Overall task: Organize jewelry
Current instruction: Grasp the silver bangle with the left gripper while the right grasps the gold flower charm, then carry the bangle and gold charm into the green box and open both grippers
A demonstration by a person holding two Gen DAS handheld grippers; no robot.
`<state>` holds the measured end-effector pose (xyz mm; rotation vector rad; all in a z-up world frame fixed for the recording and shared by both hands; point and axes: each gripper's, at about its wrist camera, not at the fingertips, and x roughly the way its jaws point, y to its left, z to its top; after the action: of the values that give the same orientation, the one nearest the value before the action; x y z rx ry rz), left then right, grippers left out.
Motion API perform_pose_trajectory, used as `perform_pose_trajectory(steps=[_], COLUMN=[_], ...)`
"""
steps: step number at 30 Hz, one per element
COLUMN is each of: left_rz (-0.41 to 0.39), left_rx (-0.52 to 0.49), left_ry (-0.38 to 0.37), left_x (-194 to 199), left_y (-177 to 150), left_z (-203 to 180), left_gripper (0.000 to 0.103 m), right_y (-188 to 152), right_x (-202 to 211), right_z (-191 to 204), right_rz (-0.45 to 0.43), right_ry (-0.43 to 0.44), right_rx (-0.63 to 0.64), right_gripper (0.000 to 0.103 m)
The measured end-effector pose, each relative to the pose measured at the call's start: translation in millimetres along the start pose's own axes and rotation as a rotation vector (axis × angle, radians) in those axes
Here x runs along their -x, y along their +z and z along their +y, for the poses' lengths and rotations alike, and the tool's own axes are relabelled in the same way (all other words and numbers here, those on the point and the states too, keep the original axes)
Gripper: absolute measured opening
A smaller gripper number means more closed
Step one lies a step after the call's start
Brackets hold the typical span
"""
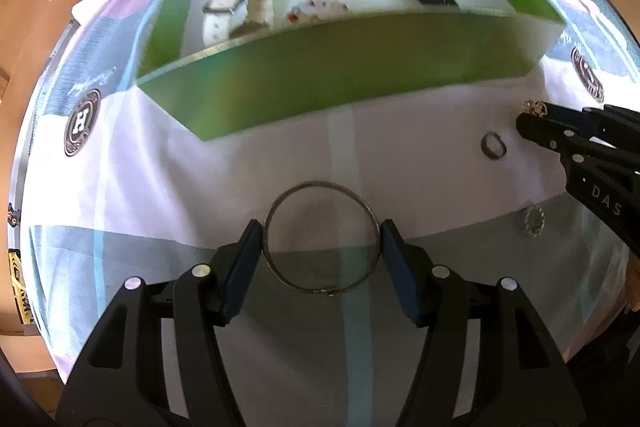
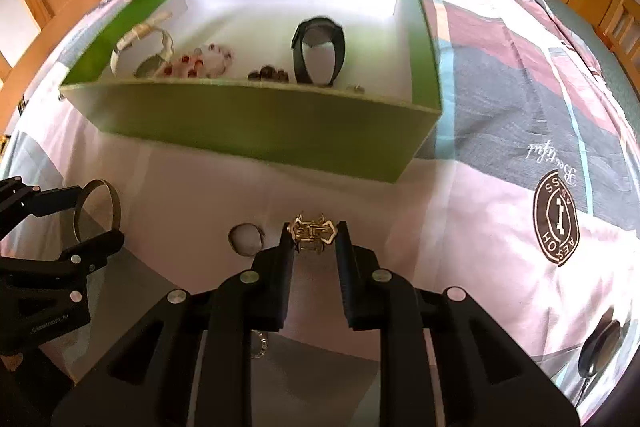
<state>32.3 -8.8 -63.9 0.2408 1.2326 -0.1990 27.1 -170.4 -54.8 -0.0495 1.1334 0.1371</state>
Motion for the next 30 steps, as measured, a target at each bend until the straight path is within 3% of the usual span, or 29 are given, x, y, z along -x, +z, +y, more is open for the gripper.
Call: perform_pose_trajectory(steps=[3,23,30], left_rz=[-0.029,-0.018,-0.219], left_rx=[0.005,-0.018,-0.002], left_ry=[-0.018,-0.009,-0.045], left_x=[9,0,55], left_y=[1,1,20], left_z=[1,-8,6], left_gripper=[0.060,0.060,0.060], right_y=[-1,-1,31], right_x=[4,3,55], right_z=[4,9,-7], right_rz=[-0.007,-0.003,-0.210], right_ry=[0.010,0.030,0.112], right_rx=[0.020,0.049,-0.007], right_gripper=[0.021,0.021,0.021])
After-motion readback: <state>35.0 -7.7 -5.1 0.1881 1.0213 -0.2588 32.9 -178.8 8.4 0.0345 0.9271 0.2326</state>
